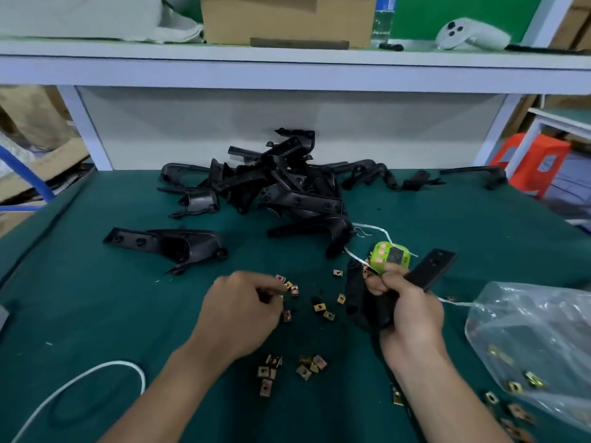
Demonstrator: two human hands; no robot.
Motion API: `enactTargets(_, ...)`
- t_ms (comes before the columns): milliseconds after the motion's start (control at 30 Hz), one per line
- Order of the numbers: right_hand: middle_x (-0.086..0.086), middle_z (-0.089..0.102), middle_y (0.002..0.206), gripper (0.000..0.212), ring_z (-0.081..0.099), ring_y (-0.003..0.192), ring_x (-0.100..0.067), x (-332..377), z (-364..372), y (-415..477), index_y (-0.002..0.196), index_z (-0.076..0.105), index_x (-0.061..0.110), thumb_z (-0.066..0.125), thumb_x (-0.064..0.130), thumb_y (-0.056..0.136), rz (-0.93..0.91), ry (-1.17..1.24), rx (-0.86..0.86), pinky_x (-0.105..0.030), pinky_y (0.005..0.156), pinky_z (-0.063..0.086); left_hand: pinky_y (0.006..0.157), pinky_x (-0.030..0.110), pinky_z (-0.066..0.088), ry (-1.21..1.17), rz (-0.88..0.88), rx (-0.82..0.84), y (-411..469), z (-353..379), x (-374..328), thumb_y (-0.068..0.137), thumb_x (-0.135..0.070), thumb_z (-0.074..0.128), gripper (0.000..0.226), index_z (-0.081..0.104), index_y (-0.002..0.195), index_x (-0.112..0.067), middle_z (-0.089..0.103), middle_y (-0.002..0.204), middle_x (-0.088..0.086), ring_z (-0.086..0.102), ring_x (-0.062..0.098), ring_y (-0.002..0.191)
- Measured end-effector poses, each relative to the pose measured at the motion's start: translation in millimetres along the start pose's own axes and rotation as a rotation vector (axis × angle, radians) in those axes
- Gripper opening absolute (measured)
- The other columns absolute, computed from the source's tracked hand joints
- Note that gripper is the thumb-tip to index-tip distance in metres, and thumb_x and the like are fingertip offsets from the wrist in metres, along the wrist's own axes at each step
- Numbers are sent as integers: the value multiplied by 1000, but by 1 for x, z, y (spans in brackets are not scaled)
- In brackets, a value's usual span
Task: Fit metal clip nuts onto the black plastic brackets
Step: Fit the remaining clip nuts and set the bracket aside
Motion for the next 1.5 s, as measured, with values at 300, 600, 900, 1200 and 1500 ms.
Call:
enactTargets(300, -13, 67, 74, 8, 67, 66, -23, -12, -2, 11, 83, 68, 10, 66, 12, 90, 151, -38, 26, -39, 70, 59, 70, 16, 47, 5, 41, 130, -3, 23, -2, 79, -24, 85, 20, 74, 78, -41, 64, 89, -29, 60, -3, 83)
enactTargets(600, -6, 61, 69, 10, 60, 63, -22, -29, 28, -7, 81, 69, 18, 68, 21, 90, 201, -159, 294, -39, 72, 53, 61, 19, 54, -957, -287, 220, -23, 47, -18, 93, -6, 68, 22, 83, 91, -22, 78, 82, 8, 74, 14, 73)
enactTargets(900, 0, 40, 56, 15, 51, 52, -19, -30, 40, -10, 78, 64, 20, 69, 34, 80, 240, -178, 433, -29, 56, 49, 58, 20, 54, -1200, -355, 369, -29, 60, -28, 81, -21, 70, 28, 77, 102, -4, 78, 99, 15, 77, 16, 81)
enactTargets(1200, -4, 45, 59, 12, 48, 55, -19, -26, 44, -11, 82, 64, 14, 63, 16, 94, 136, -234, 469, -32, 61, 45, 53, 19, 51, -1151, -300, 329, -30, 50, -28, 71, -20, 78, 12, 83, 80, -14, 76, 79, 10, 72, 14, 66)
enactTargets(1500, -7, 49, 59, 14, 47, 57, -21, -25, 39, -8, 80, 65, 13, 61, 12, 94, -6, -414, 431, -32, 57, 43, 45, 21, 42, -975, -215, 220, -31, 37, -33, 82, 1, 76, 44, 73, 115, -27, 67, 64, 8, 56, 16, 47)
Point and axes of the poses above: each hand's wrist, its own y-axis towards the middle knuckle, its own z-axis out of the palm, x = y × z, the point moved 10 cm from there along y, towards the middle knuckle
